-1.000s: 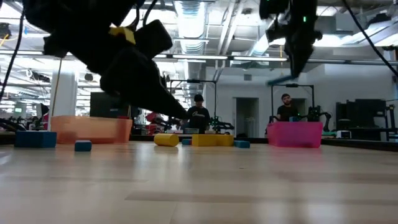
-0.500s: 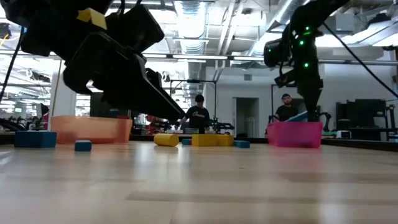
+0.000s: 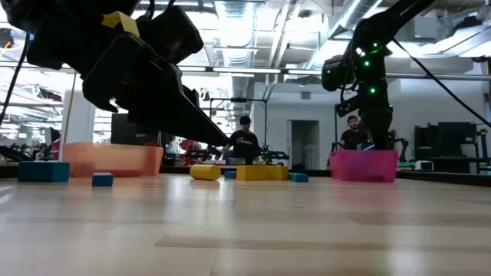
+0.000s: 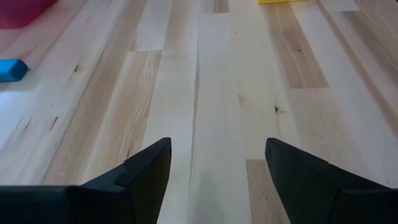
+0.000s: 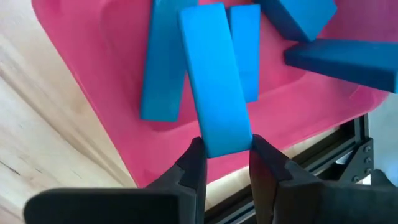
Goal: Sort blocks
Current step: Put the blue block into the red bin, then put the yellow block into the green bin
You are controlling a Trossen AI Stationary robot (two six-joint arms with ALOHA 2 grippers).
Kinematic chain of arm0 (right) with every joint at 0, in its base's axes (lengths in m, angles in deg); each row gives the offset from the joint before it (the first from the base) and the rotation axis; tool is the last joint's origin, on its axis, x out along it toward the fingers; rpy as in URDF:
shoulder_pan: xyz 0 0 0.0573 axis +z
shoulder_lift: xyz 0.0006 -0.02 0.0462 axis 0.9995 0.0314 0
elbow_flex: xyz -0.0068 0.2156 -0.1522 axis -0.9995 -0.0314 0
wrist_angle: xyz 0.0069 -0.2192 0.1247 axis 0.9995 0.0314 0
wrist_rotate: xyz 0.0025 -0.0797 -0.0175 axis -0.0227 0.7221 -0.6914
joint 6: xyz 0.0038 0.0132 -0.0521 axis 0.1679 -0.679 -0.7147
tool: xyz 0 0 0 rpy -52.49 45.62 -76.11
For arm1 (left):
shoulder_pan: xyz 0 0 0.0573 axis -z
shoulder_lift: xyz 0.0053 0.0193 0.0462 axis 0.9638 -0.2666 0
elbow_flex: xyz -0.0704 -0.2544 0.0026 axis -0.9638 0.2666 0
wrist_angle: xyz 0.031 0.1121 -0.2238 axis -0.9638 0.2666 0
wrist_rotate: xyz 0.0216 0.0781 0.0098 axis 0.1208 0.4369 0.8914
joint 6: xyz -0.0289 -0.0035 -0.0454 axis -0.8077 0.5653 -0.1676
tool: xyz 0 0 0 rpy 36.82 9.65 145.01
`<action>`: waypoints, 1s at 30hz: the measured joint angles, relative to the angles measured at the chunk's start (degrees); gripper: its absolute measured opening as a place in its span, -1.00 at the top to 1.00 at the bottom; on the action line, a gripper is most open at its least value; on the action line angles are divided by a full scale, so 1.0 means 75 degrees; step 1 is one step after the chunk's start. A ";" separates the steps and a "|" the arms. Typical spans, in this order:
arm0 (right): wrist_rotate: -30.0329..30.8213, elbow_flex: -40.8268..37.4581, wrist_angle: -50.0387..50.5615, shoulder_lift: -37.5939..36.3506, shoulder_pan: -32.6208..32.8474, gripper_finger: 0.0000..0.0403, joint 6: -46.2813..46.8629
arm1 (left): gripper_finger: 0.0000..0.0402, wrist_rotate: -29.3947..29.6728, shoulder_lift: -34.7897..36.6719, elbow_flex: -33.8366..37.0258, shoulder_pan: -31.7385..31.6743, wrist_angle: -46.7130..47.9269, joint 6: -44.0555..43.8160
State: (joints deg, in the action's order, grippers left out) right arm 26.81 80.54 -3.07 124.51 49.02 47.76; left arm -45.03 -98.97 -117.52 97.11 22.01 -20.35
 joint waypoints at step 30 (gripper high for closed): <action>-0.0058 0.0000 0.0059 -0.0012 0.0026 0.09 0.0299 | -0.28 0.0012 0.2567 0.0000 0.0639 0.4291 -0.1207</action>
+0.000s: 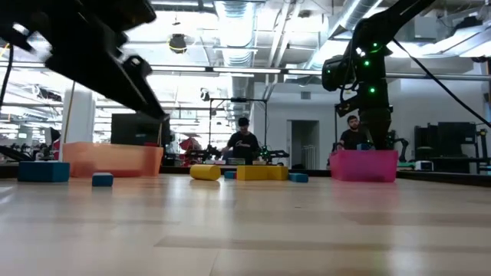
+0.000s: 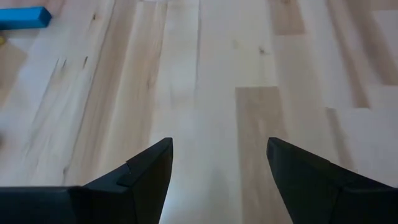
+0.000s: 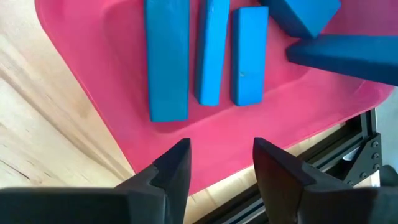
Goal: Sort blocks
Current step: Put the yellow block into the green bin
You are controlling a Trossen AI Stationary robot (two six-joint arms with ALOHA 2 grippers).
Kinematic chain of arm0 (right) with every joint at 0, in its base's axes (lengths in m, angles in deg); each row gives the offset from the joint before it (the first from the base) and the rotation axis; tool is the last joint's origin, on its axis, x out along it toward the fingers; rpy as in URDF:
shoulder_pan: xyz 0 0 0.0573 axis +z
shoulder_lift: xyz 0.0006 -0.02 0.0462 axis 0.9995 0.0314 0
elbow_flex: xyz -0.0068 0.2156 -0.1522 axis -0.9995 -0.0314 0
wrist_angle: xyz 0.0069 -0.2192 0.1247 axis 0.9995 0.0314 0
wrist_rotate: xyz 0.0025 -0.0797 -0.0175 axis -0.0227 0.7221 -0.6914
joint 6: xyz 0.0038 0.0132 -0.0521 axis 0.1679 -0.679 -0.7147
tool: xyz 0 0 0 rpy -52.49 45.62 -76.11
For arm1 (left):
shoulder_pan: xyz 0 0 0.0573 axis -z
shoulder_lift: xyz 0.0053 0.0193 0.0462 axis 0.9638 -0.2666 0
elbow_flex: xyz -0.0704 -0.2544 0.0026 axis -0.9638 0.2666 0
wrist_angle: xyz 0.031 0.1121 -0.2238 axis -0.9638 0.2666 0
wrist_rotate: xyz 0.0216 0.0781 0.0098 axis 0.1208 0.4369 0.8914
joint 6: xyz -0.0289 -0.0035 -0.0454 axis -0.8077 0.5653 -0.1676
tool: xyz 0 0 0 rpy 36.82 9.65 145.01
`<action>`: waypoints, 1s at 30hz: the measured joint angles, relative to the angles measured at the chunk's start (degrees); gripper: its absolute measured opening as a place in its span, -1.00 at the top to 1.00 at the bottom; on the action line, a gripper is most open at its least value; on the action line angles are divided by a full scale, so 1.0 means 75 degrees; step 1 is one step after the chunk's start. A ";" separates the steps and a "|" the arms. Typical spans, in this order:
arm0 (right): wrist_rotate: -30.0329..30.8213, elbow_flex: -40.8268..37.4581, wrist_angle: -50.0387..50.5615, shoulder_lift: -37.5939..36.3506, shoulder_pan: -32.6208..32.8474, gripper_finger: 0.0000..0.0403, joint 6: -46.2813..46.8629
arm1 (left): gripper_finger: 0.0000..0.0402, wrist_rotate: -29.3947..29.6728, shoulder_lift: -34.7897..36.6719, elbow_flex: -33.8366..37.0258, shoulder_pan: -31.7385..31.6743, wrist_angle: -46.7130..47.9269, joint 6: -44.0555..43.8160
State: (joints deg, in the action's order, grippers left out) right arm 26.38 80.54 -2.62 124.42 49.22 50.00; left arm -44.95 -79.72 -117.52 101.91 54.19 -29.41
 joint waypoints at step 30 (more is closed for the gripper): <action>-0.0003 0.0000 0.0001 -0.0584 0.1222 0.09 0.0283 | -0.28 -0.1252 0.1259 0.0000 0.2627 0.4498 -0.4337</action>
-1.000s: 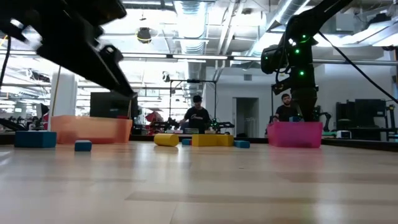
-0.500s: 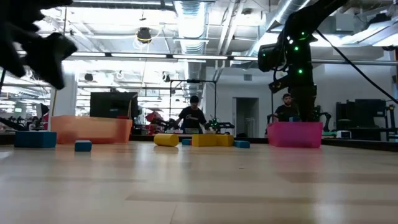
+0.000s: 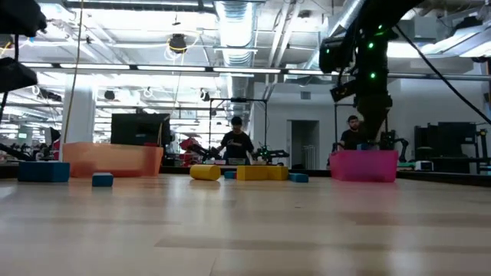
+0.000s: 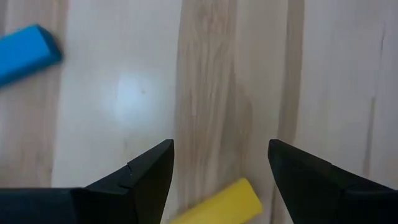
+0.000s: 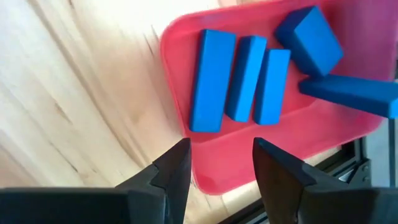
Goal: Sort blocks
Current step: Put the yellow block into the green bin
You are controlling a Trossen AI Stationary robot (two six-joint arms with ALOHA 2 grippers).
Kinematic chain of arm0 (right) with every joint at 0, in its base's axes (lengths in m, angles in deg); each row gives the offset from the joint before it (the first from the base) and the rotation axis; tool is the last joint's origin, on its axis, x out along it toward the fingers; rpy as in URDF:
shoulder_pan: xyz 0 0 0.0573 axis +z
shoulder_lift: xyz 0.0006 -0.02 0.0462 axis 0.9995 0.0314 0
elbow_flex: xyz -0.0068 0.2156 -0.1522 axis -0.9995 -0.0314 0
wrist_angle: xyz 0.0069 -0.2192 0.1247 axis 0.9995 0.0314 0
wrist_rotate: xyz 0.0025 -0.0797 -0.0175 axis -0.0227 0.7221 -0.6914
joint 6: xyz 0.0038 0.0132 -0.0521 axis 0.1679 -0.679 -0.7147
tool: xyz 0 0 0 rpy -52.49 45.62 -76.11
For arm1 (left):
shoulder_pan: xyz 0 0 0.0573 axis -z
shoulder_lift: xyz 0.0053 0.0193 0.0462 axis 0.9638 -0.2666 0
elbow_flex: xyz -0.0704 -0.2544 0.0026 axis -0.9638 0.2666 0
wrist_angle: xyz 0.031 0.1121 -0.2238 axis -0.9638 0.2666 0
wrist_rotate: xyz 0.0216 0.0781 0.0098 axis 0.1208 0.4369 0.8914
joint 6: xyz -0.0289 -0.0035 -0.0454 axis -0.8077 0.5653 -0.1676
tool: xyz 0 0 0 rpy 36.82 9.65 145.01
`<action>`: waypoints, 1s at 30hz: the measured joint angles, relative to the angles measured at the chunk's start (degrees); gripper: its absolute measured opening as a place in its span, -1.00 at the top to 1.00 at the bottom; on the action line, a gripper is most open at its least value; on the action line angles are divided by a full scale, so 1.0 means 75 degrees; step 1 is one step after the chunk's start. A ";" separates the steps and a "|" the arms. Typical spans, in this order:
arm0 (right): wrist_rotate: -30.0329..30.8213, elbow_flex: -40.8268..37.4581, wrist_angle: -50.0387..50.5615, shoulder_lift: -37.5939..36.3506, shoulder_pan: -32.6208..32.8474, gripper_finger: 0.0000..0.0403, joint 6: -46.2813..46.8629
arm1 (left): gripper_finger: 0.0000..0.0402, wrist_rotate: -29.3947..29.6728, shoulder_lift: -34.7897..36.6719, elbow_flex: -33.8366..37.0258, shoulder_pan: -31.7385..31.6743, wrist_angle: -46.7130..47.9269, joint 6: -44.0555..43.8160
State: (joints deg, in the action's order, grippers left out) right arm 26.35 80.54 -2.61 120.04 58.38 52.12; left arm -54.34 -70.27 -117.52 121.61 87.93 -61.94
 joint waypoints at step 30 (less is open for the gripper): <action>-0.0262 0.0003 -0.0078 -0.1817 0.3651 0.09 0.1556 | -0.28 -0.0840 -0.0200 -0.0009 0.1624 0.1269 -0.1744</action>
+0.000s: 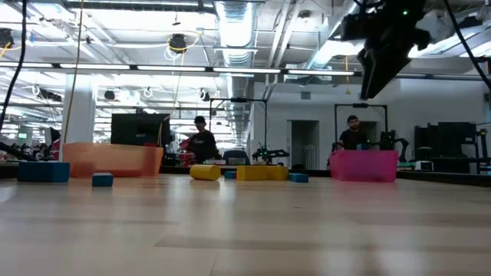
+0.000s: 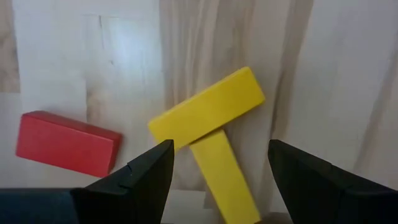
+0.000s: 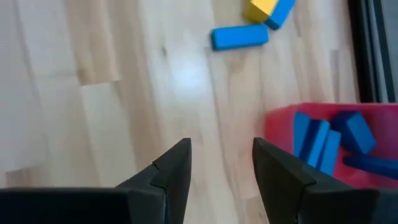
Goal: Sort blocks
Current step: Put the yellow block into the green bin
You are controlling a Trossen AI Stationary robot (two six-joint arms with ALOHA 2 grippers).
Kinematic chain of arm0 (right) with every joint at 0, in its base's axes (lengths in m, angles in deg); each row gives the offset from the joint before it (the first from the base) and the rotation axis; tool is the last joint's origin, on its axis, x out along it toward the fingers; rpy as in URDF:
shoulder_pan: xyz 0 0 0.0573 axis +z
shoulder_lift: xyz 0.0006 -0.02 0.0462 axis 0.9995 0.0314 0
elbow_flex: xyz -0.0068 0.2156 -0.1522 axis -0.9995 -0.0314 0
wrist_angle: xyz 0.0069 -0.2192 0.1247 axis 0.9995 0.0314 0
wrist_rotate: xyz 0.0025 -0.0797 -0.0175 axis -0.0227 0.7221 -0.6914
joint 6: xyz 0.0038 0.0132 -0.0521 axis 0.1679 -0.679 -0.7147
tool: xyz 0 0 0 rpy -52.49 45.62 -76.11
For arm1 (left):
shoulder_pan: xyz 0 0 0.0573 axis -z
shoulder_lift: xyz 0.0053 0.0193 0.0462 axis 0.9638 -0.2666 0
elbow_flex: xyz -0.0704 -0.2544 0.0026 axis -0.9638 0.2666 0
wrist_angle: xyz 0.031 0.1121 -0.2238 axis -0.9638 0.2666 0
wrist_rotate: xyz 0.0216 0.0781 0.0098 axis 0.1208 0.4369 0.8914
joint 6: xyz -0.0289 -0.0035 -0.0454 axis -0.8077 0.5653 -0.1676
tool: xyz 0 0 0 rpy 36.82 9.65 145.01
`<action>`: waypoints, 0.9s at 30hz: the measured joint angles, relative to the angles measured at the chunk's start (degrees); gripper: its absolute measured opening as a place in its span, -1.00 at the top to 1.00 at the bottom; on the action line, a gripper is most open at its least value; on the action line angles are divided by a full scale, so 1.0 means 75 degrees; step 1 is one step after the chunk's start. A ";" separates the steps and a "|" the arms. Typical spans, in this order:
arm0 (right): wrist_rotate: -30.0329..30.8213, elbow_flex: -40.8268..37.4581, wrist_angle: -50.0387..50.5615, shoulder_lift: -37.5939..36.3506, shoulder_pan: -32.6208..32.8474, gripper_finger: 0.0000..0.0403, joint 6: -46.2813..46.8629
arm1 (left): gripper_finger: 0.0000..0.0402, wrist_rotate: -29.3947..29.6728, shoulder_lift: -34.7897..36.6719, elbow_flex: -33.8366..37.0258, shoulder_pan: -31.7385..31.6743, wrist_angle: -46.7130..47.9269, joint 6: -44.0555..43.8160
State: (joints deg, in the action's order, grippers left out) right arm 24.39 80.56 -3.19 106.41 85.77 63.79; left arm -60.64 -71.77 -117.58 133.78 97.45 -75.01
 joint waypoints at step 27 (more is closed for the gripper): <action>-0.0159 0.0003 -0.1262 0.0006 0.1769 0.09 0.0838 | -0.25 0.0425 -0.2263 -0.0953 -0.0521 0.0219 0.2983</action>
State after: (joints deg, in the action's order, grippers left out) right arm 23.19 80.58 -12.66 106.45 99.04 70.07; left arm -57.45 -88.74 -124.73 129.88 99.10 -52.64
